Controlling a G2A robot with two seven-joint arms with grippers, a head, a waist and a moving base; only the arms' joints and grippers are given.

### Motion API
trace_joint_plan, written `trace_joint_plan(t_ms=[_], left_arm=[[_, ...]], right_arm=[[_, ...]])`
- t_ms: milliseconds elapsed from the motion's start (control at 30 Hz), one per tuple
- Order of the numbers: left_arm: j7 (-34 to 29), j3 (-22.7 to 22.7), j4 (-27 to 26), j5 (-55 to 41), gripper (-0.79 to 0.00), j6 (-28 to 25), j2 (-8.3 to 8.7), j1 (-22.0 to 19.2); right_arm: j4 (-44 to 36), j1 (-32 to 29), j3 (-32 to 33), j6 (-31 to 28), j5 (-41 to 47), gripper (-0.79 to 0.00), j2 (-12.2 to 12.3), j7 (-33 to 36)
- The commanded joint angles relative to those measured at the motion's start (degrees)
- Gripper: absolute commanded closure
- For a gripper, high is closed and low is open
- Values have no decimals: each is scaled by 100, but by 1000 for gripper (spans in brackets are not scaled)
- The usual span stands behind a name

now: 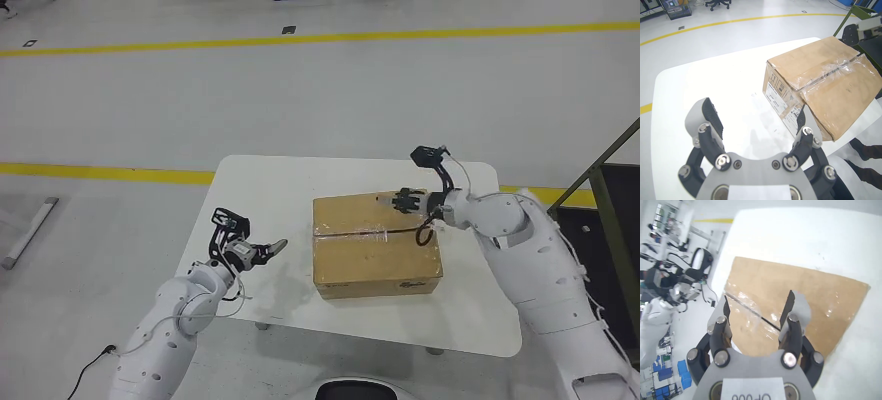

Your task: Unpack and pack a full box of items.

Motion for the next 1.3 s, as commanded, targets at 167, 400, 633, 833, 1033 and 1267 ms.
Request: trace_joint_plan(t_ms=[167,400,633,833,1033,1267], left_arm=[[6,-91,-51,15,-785,44,18,62],[7,-135,-111,36,-785,56,29,105],[18,-170,-85,56,-785,42,39,132],[5,-153,-57,63,-785,19,39,98],[14,-112,3,70,-785,-7,32,36],[27,-90,24,84,-785,13,27,-1]], right_arm=[[170,-288,-340,-1637,1061,0,-130,-492],[784,41,-1351,-2029,650,0,-431,-932],[1808,331,-1786,-1961,732,0,-661,-1170],[2316,487,-1896,-2044,927,0,-777,-1178],[2591,595,-1909,-2123,1044,0,-841,-1142],[2755,645,-1868,-2137,1080,0,-867,-1091]])
